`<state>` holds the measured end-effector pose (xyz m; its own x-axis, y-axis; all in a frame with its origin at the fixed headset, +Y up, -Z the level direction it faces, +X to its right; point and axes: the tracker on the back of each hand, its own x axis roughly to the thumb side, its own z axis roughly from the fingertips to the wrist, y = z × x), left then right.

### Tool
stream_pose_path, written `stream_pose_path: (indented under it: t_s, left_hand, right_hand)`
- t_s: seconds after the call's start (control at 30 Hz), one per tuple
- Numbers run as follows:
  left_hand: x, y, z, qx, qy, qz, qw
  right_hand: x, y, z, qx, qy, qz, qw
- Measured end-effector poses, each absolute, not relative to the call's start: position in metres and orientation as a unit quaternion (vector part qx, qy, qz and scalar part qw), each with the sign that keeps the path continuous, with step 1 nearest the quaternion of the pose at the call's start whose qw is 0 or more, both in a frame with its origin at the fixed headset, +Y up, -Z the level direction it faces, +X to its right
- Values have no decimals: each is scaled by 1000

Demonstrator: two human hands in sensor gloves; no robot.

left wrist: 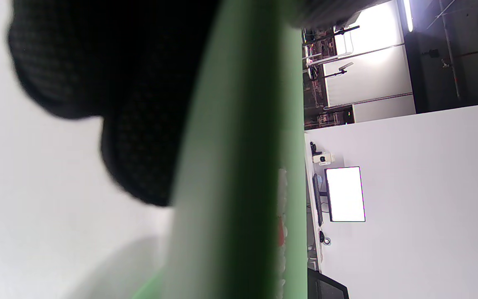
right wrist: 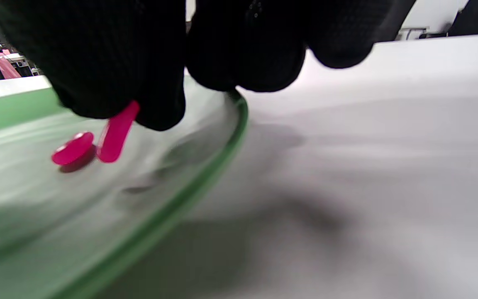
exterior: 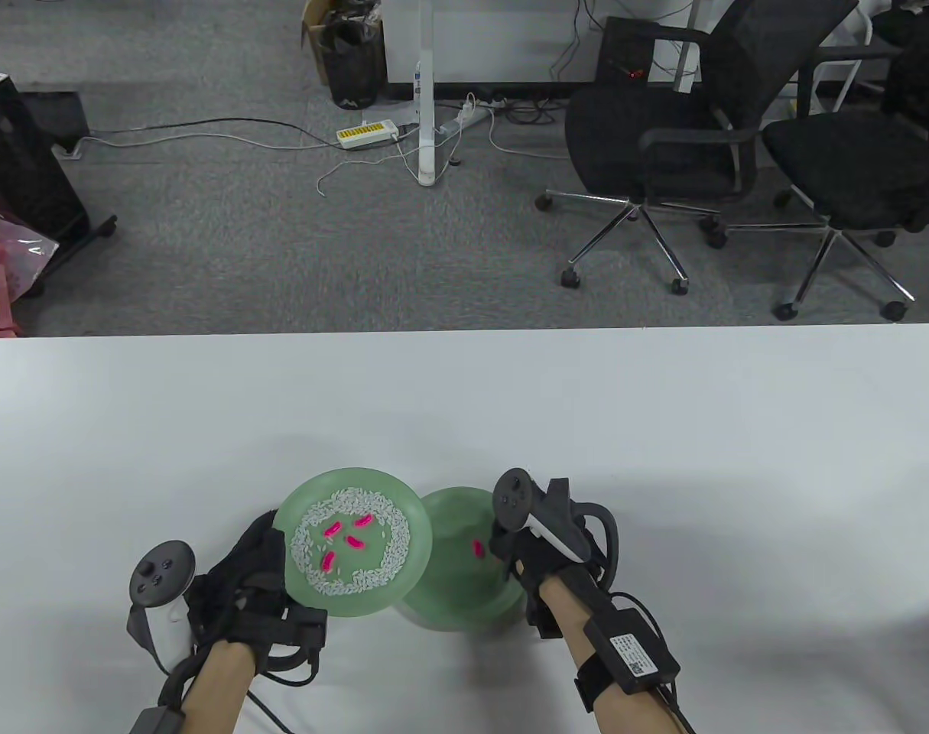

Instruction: Pick gummy candy with hand pinch into plate

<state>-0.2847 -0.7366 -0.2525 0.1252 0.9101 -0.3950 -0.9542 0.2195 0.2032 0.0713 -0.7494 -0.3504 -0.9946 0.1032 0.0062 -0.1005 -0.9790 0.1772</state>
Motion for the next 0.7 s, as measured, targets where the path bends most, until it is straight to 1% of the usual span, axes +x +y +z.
stream_pose_path:
  t_s: [0.1,0.27,0.33,0.4,0.47,0.53,0.63,0.7]
  left_hand:
    - [-285,-737,-253,-50,223,622,749]
    - [-286,-738,-253,-51,224,622,748]
    - [-286,-737,-253,-50,225,623,748]
    - [-285,-737,-253,-49,225,623,748]
    - [-285,-737,-253,-49,224,622,749]
    - [-284,-737,-253,-51,222,621,750]
    - [-283,-737,-252,-50,220,620,752]
    - [-282,-737,-252,-48,218,619,753]
  right_hand:
    - [67,-749,-349,16,80,996,29]
    - [66,-749,-347,12,67,997,21]
    - [65,-743,-346,6,43,999,29]
    - [63,-731,-342,4,9,998,56]
    - [54,-714,-336,7,-38,994,106]
    - [39,-699,-328,33,-63,986,147]
    - [9,-683,-317,81,-63,976,192]
    - [-14,-677,-312,93,-47,979,176]
